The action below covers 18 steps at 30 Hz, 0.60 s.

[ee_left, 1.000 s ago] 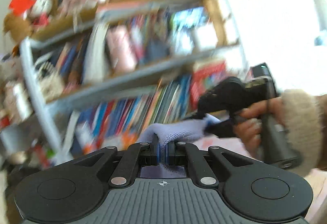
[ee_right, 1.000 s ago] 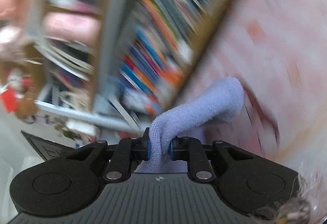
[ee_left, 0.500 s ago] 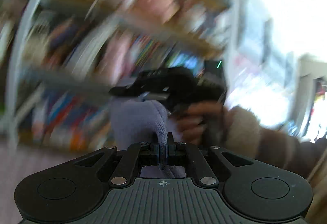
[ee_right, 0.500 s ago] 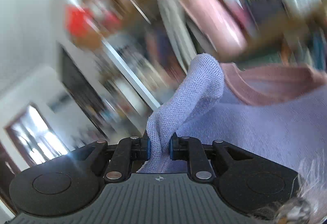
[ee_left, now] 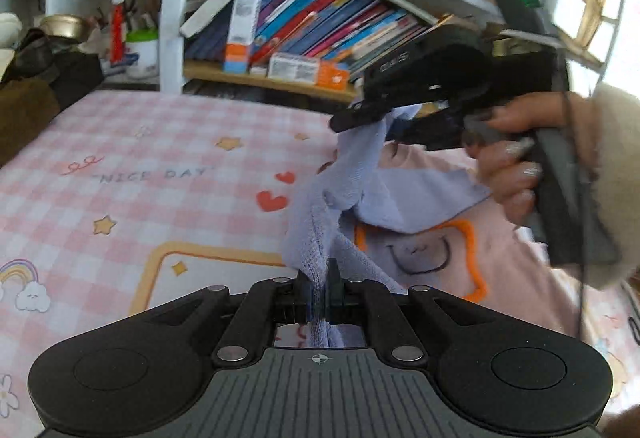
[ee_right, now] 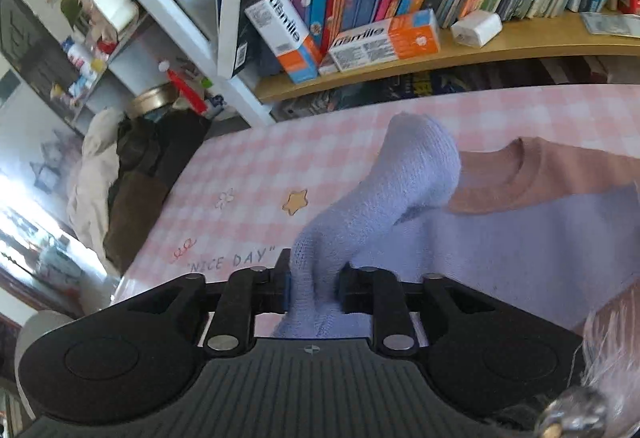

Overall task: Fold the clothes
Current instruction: 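Lift the sweater with both grippers and shake it open over the table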

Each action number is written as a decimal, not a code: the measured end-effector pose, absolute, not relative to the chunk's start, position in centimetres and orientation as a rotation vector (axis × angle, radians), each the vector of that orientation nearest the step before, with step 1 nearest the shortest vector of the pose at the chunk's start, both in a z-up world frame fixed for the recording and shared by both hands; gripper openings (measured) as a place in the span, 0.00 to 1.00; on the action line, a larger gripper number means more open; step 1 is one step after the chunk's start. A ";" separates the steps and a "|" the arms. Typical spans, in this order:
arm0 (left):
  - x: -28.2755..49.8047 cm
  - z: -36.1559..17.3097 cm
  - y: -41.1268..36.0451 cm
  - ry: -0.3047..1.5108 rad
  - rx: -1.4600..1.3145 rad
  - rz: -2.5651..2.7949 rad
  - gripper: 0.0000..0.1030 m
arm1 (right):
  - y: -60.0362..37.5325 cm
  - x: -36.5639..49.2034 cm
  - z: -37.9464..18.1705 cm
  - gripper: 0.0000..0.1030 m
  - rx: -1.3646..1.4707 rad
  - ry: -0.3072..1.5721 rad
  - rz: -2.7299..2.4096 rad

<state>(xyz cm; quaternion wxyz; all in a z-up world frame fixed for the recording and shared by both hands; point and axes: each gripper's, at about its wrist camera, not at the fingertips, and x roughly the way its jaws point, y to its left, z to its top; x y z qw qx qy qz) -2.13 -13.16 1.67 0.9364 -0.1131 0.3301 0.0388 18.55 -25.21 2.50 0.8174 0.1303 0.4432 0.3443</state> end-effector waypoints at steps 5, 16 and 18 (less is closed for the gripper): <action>-1.4 0.8 -11.9 0.696 -0.241 0.114 0.05 | -28.9 16.1 2.7 0.46 0.267 0.929 0.742; 1.5 0.0 -9.8 0.742 -0.203 0.201 0.05 | -43.9 9.3 -0.4 0.48 0.179 0.964 0.406; 1.6 -0.2 -9.9 0.757 -0.170 0.189 0.06 | -45.7 8.6 -1.4 0.47 0.201 0.995 0.354</action>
